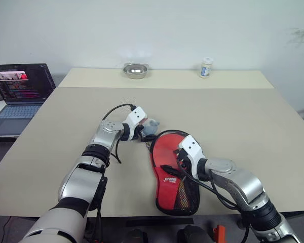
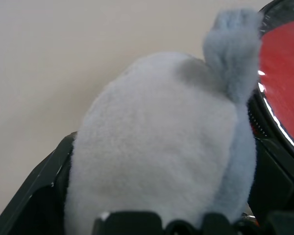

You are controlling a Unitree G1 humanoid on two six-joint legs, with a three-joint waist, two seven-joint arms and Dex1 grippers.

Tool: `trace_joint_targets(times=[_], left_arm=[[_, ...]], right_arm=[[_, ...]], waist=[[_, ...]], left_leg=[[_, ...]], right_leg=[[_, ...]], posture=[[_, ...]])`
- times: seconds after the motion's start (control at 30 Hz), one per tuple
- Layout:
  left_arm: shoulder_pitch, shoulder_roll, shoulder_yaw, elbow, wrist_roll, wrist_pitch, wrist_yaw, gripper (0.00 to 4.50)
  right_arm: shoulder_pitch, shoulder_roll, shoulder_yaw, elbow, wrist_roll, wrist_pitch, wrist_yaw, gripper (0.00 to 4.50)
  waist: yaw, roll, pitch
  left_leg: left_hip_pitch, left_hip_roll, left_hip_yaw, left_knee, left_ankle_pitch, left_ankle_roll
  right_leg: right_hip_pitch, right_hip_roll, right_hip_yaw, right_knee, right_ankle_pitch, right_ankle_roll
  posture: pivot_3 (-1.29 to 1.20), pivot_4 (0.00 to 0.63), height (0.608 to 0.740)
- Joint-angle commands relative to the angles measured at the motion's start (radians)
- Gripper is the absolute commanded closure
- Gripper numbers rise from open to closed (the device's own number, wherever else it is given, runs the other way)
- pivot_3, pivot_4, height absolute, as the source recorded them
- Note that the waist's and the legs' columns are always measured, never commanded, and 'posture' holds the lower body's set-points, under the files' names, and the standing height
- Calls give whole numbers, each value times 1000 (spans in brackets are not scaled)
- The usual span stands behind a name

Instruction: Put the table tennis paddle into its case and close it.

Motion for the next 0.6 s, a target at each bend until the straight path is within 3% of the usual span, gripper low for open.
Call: trace_joint_targets(times=[0.03, 0.2, 0.3, 0.37, 0.6], left_arm=[[-29, -3, 12, 9, 4, -16, 3, 23], [-25, -3, 11, 25, 9, -7, 5, 23], [-19, -5, 12, 21, 13, -14, 19, 572], [-15, -4, 13, 16, 13, -21, 16, 1212], [-6, -12, 26, 7, 4, -10, -3, 1212]], right_arm=[[22, -4, 11, 23, -8, 28, 4, 0], [23, -2, 10, 21, -12, 29, 1, 0], [21, -2, 10, 20, -12, 30, 2, 0], [21, -2, 10, 19, -12, 31, 2, 0], [16, 1, 11, 22, -15, 30, 0, 0]], waist=[[0, 0, 0], [0, -1, -1], [0, -1, -1], [0, -1, -1], [0, -1, -1]], left_leg=[[0, 0, 0, 0, 0, 0], [0, 0, 0, 0, 0, 0], [0, 0, 0, 0, 0, 0], [0, 0, 0, 0, 0, 0], [1, 0, 0, 0, 0, 0]], right_leg=[[0, 0, 0, 0, 0, 0], [0, 0, 0, 0, 0, 0], [1, 0, 0, 0, 0, 0], [1, 0, 0, 0, 0, 0], [1, 0, 0, 0, 0, 0]], posture=[[0, 150, 740], [0, 150, 740], [0, 150, 740], [0, 150, 740], [0, 150, 740]])
